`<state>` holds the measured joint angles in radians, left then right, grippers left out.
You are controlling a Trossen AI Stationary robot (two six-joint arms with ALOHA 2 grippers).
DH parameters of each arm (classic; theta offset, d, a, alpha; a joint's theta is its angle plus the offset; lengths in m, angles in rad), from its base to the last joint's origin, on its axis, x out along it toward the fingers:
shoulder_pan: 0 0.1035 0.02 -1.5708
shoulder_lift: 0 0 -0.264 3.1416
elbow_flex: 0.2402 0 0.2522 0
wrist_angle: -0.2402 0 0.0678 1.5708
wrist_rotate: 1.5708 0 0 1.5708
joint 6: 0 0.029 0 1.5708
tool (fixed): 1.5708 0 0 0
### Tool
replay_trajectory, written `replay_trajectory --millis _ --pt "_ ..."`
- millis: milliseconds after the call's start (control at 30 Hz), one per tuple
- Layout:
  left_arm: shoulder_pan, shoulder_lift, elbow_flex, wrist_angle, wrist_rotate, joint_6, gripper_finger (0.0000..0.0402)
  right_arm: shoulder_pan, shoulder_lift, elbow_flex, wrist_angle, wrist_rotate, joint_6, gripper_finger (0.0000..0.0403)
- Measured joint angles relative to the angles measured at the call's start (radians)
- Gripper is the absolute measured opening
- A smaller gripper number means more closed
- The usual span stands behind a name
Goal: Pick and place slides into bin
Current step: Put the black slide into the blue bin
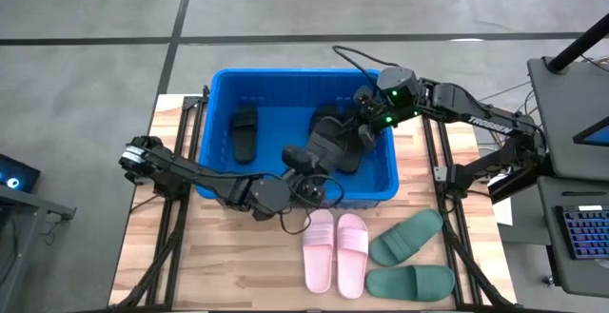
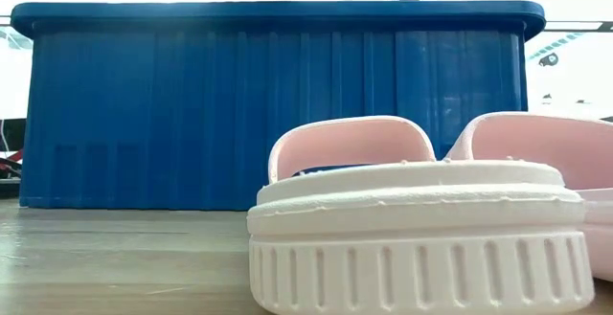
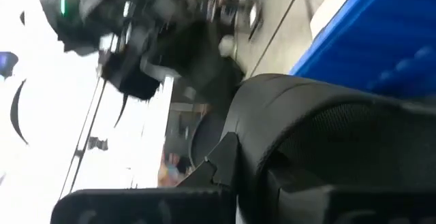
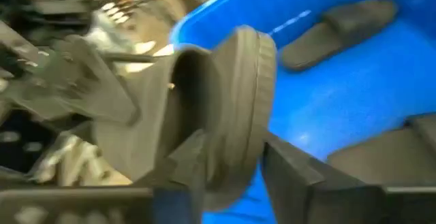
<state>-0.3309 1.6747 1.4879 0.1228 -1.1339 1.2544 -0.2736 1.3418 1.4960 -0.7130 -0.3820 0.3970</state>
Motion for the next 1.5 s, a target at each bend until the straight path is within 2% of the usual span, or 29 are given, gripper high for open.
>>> replay_trajectory --millis 200,333,500,567,667,767,867,933,1033,1133,1200,1333,1500 --pt "0.015 -0.022 -0.007 -0.003 -0.077 -0.086 0.0001 -0.016 -0.006 0.002 0.010 0.261 -0.035 0.0182" --pt "0.034 -0.033 -0.011 -0.007 -0.116 -0.098 0.0000 -0.019 -0.009 0.007 0.008 0.270 -0.136 0.0200" --pt "0.079 -0.037 -0.015 -0.009 -0.133 -0.197 0.0000 -0.023 -0.012 0.032 -0.007 0.302 -0.105 0.0200" --pt "0.097 -0.040 -0.018 -0.007 -0.172 -0.228 0.0000 -0.023 -0.025 0.044 -0.043 0.358 -0.099 0.0198" --pt "0.119 -0.054 -0.019 -0.001 -0.167 -0.233 0.0000 -0.021 -0.055 0.070 -0.051 0.464 -0.125 0.0196" --pt "0.143 -0.059 -0.021 -0.024 -0.168 -0.307 0.0000 -0.021 -0.096 0.083 -0.061 0.477 -0.169 0.0196" --pt "0.173 -0.089 -0.023 -0.170 -0.137 -0.423 0.0000 -0.020 -0.135 0.084 -0.062 0.475 -0.165 0.0196" --pt "0.200 -0.112 -0.023 -0.304 -0.054 -0.542 0.0000 -0.019 -0.159 0.083 -0.070 0.473 -0.161 0.0196" --pt "0.251 -0.128 -0.023 -0.504 0.134 -0.767 0.0000 -0.015 -0.187 0.081 -0.078 0.468 -0.105 0.0196" --pt "0.303 -0.131 -0.025 -0.646 0.210 -0.896 0.0000 0.006 -0.207 0.076 -0.114 0.442 -0.054 0.0196" --pt "0.332 -0.135 -0.025 -0.678 0.207 -0.910 0.0000 0.030 -0.217 0.066 -0.119 0.452 -0.042 0.0196" --pt "0.385 -0.137 -0.036 -0.691 0.203 -0.911 0.0000 0.069 -0.221 0.048 -0.116 0.540 -0.039 0.0196" --pt "0.458 -0.136 -0.093 -0.714 0.232 -0.904 0.0000 0.080 -0.200 0.039 -0.113 0.552 -0.019 0.0196"
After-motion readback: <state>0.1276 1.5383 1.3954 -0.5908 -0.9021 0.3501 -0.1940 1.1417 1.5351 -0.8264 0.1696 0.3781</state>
